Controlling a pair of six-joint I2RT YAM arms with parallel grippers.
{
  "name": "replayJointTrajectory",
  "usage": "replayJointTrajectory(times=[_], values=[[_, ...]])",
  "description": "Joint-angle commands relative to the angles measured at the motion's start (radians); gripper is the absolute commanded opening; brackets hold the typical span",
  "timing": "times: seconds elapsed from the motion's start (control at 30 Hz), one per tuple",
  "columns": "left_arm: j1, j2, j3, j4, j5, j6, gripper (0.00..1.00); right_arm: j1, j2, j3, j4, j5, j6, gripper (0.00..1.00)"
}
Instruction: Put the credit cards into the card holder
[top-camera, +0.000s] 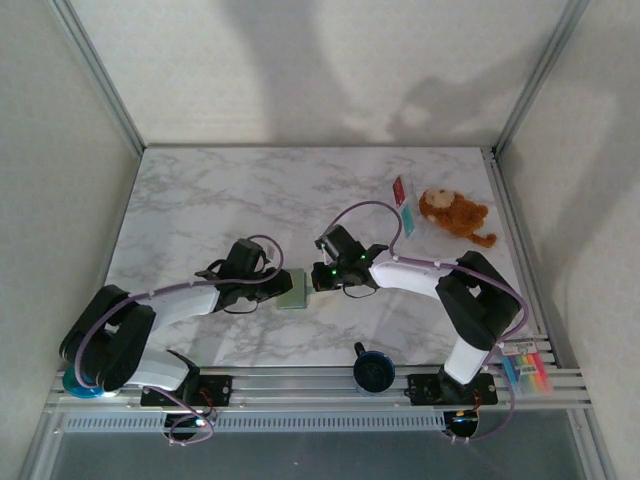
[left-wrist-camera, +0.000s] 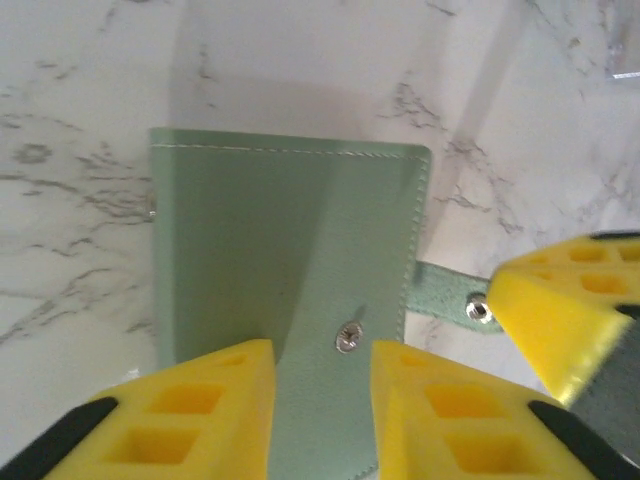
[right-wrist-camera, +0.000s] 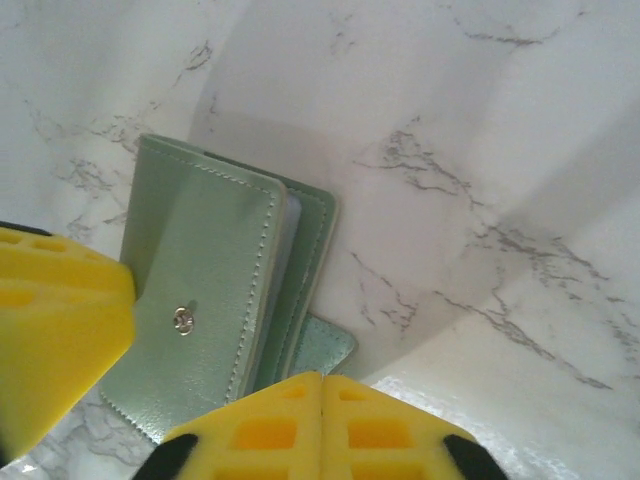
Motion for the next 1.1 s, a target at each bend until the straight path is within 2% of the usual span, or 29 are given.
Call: replayJointTrajectory(times=[0.0,0.3,0.87,1.07], values=[[0.012,0.027,-0.029,0.046,-0.044,-0.025,0.23,-0.003,-0.007,0.015,-0.006,-0.046,0.023,0.0],[0.009,0.031,-0.064,0.075,-0.008,-0.044,0.09,0.011,0.054,0.053,0.076,-0.144,0.124,0.0],[0.008,0.022,-0.103,0.109,0.015,-0.063,0.06,0.06,0.167,0.178,-0.04,-0.031,0.077,0.0],[0.01,0.02,-0.107,0.111,0.008,-0.067,0.05,0.091,0.19,0.239,-0.145,0.092,0.033,0.0]])
